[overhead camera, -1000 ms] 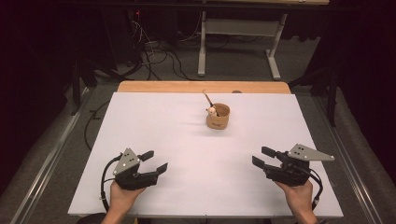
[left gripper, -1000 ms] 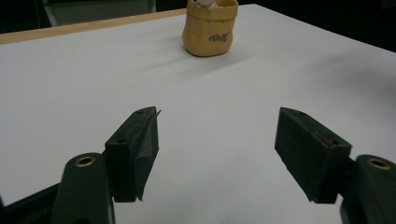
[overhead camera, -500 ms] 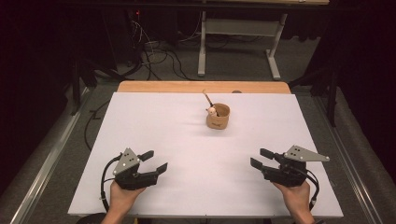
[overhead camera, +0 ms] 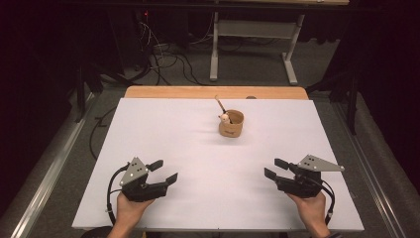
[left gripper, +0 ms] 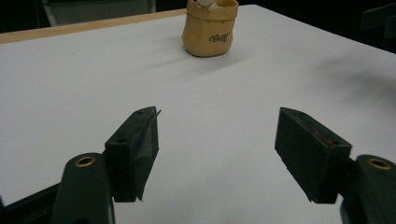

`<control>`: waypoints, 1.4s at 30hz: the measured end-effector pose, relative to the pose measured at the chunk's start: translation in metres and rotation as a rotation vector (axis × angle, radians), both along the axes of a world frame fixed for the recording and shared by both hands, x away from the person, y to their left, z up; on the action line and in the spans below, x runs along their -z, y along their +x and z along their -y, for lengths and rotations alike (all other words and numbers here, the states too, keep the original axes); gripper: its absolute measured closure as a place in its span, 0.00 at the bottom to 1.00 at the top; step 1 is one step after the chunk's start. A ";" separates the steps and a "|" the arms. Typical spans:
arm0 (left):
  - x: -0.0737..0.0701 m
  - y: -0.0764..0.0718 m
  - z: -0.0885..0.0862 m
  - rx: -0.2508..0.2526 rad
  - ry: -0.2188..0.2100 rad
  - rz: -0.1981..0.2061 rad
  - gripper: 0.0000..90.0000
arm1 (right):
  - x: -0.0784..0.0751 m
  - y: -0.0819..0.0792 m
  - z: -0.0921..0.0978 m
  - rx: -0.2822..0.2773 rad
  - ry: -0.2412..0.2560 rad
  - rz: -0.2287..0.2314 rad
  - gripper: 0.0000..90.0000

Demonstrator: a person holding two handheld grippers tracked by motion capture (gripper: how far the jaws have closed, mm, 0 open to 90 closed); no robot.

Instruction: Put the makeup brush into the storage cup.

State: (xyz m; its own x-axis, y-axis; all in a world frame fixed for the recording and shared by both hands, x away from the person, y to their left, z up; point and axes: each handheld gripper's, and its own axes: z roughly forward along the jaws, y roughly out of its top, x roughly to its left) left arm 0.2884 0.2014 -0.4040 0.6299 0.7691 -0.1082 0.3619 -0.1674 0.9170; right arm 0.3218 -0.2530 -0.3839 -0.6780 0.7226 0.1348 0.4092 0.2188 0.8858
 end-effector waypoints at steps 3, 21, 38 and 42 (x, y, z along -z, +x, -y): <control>0.000 0.000 0.000 0.000 -0.001 0.000 0.34 | 0.001 0.000 0.000 0.002 0.000 -0.003 0.50; 0.000 0.000 0.000 0.001 0.000 0.002 0.34 | 0.011 0.003 -0.001 0.011 -0.019 -0.023 0.50; 0.000 -0.001 0.000 0.001 0.000 0.004 0.34 | 0.019 0.007 -0.001 0.037 -0.057 -0.032 0.49; -0.001 -0.001 0.000 0.003 -0.003 0.004 0.34 | 0.021 0.007 0.000 0.048 -0.059 -0.040 0.49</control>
